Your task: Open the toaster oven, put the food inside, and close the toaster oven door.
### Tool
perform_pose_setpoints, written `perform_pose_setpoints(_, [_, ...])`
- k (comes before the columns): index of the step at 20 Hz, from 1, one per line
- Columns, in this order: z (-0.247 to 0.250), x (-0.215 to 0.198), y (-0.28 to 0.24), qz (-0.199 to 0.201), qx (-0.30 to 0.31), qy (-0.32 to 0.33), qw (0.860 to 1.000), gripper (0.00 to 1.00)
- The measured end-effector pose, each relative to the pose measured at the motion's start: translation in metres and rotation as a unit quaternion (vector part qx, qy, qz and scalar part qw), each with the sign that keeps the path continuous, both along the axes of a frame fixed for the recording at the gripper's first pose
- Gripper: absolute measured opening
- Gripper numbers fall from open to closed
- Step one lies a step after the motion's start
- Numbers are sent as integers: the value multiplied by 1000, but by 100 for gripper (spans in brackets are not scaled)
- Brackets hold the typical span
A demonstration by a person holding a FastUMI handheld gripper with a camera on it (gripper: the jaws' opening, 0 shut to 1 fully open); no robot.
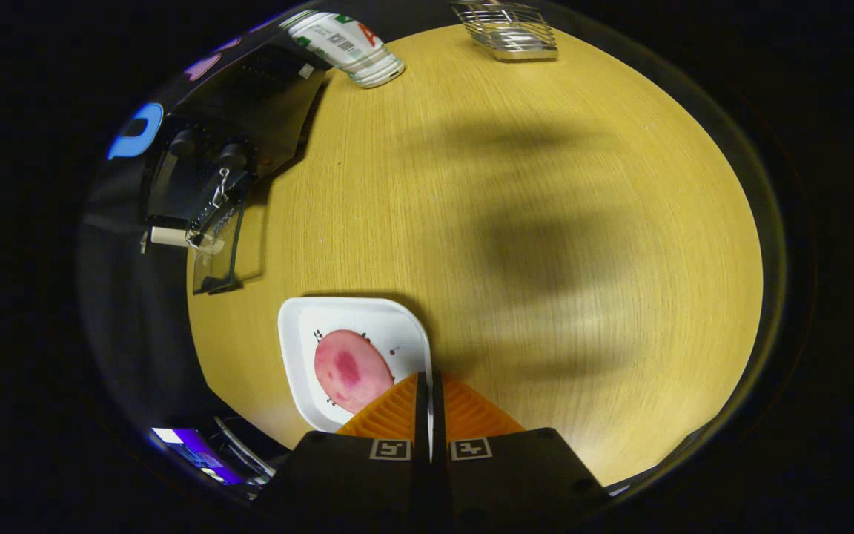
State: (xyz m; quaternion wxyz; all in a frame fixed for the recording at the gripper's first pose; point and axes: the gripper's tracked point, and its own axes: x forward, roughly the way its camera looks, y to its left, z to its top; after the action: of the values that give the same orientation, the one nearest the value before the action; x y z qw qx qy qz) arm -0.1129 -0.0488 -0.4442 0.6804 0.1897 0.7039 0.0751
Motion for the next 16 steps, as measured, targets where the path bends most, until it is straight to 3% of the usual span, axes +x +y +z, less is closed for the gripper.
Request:
perform_pose_setpoints(3, [7, -4, 4, -58, 52, 6, 997, 5])
perform_pose_setpoints(10, [31, -9, 8, -162, 100, -16, 982, 5])
perform_pose_setpoints(16, [68, -20, 45, -207, 90, -37, 973, 5])
